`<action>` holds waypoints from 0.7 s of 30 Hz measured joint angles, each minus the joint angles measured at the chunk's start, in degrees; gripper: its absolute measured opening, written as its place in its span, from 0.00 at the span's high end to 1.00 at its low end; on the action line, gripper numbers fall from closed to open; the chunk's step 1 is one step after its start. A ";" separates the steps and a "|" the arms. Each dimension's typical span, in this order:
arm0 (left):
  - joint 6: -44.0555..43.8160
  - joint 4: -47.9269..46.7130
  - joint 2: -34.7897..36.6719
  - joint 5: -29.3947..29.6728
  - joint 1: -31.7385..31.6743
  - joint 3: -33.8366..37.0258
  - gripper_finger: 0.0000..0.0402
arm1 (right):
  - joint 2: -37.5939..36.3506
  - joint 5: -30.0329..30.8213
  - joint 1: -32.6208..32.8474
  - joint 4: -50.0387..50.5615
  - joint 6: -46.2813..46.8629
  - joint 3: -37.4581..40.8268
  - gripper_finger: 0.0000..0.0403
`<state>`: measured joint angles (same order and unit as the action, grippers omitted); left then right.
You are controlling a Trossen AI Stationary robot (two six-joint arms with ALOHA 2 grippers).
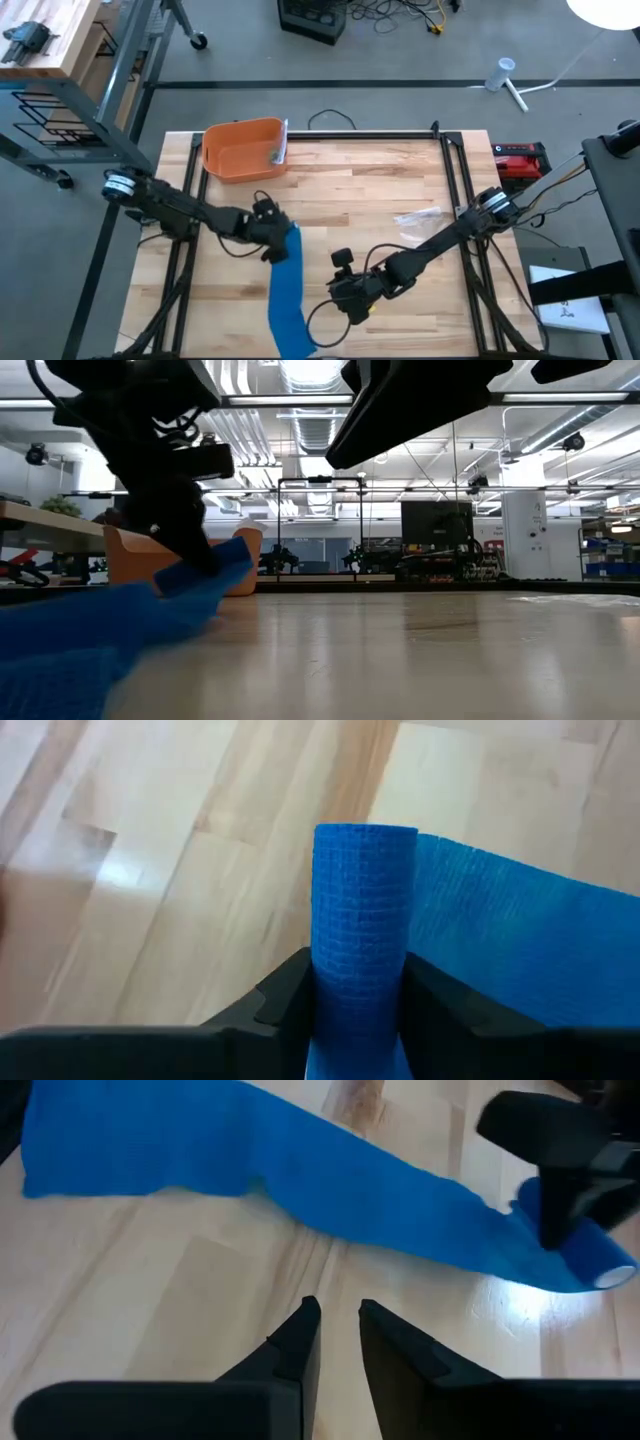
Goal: Roll bandage
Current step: Roll the blue bandage
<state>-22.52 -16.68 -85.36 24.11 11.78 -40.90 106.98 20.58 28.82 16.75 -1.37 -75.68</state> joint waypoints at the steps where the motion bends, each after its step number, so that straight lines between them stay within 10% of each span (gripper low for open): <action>1: 0.70 -0.01 0.00 -0.09 -0.56 -0.08 0.71 | 0.00 0.02 0.00 -0.27 -0.01 0.00 0.83; 15: 1.05 -2.92 0.11 2.56 -1.19 0.09 0.50 | 0.00 0.02 -1.06 -10.31 0.39 0.94 0.80; 21: -5.55 -18.69 2.27 2.05 -0.90 -4.50 0.45 | 0.00 0.07 -3.51 -11.72 8.50 0.98 0.74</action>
<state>-28.06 -35.37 -83.10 26.16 10.88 -45.41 106.98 20.64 25.31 5.04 7.14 -74.70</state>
